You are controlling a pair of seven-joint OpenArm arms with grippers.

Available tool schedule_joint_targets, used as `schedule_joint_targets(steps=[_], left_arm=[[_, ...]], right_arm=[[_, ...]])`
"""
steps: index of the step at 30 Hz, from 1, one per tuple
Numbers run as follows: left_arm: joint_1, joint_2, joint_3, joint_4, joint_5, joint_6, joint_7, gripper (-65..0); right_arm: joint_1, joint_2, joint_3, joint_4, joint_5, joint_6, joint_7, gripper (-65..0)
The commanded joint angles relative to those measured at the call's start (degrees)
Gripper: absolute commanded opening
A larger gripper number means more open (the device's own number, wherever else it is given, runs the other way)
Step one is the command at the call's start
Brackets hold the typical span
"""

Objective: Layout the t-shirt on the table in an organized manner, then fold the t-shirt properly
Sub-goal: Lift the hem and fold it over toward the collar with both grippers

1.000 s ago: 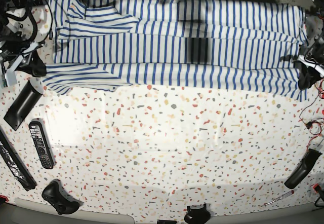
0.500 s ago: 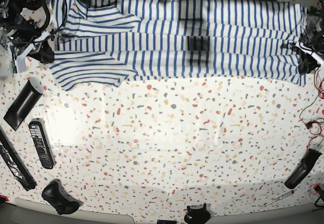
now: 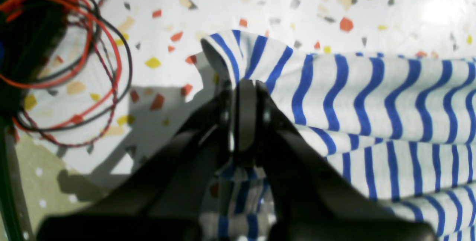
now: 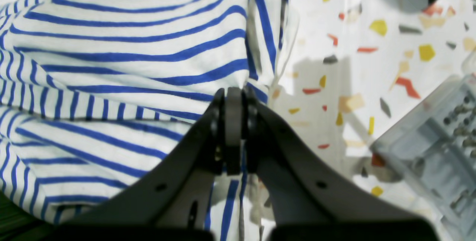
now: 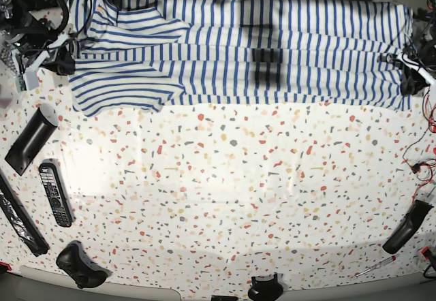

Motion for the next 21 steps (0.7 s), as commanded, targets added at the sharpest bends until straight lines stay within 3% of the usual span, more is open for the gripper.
schedule_joint_targets(steps=[1,5,6,9,10,15,21], left_arm=[[-0.17,-1.16,-0.59,1.09,0.11,0.22,-1.31,-65.0],[-0.17,-1.16,-0.59,1.07,3.39,0.22,-1.68,-65.0],[-0.17,-1.16,-0.59,1.09,4.02,0.24,-1.70,-65.0],[-0.20,-1.36,-0.59,1.09,4.24,0.26,-2.84,-42.1],[-0.20,-1.49,-0.59,1.09,4.20,0.26,-3.26,-38.0],[-0.17,-4.79,-0.59,1.11,0.70,0.28,-2.56,-37.3],[-0.17,-8.74,-0.79,1.11,-13.53,0.24,5.33,-37.3]], right_arm=[[-0.02,0.96,0.68,0.98,0.50,0.30,0.83,-65.0],[-0.02,0.96,0.68,0.92,-2.58,0.30,-0.61,-64.7],[0.00,0.96,0.68,0.92,-3.45,0.30,-0.81,-58.9],[0.02,0.98,0.68,0.92,-3.65,0.30,-0.76,-41.7],[0.02,1.01,0.68,0.92,-3.45,0.30,-0.70,-38.4],[0.17,1.11,0.68,0.92,-3.26,0.30,-0.09,-37.1],[1.51,1.09,0.68,0.92,-2.97,0.30,0.07,-37.1]])
